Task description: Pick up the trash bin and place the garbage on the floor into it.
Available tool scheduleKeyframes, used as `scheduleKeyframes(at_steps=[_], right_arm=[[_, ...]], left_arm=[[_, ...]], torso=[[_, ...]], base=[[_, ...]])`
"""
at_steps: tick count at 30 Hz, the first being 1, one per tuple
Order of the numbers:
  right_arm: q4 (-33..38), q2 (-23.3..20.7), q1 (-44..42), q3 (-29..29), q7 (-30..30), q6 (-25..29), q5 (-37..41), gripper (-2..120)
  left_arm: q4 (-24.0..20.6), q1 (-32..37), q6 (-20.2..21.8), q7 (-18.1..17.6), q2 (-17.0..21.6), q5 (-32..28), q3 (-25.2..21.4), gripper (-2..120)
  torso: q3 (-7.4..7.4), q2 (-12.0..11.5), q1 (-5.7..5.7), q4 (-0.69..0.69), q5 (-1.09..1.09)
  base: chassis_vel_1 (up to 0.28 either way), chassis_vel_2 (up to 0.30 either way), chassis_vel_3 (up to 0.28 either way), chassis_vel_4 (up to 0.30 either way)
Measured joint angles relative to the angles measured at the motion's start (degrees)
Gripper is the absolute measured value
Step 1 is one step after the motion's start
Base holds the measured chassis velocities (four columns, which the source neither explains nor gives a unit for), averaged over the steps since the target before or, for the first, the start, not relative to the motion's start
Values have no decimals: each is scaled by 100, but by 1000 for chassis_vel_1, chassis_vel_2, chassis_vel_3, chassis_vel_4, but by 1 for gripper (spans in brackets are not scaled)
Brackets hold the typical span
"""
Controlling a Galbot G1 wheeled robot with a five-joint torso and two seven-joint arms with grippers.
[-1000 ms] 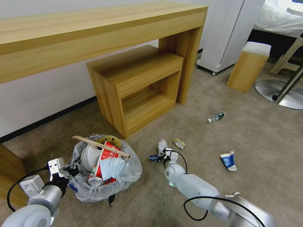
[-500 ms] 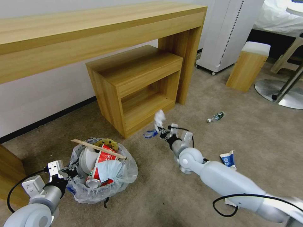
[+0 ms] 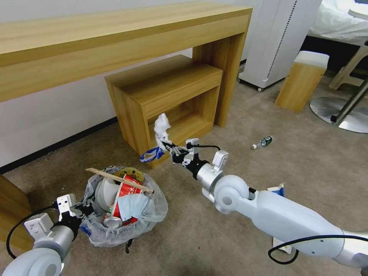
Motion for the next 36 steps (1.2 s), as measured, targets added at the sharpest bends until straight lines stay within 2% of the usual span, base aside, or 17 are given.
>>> scheduleKeyframes(at_steps=[27, 36], right_arm=[[-116, 110, 377, -1250, -182, -52, -49, 0], [-152, 188, 421, -1426, -167, -80, -3, 0]], left_arm=[[-176, 12, -5, -5, -16, -73, -43, 1], [-221, 31, -12, -3, -12, -86, -52, 1]], torso=[[0, 0, 0, 0, 0], [0, 0, 0, 0, -1]], base=[[0, 0, 0, 0], [0, 0, 0, 0]])
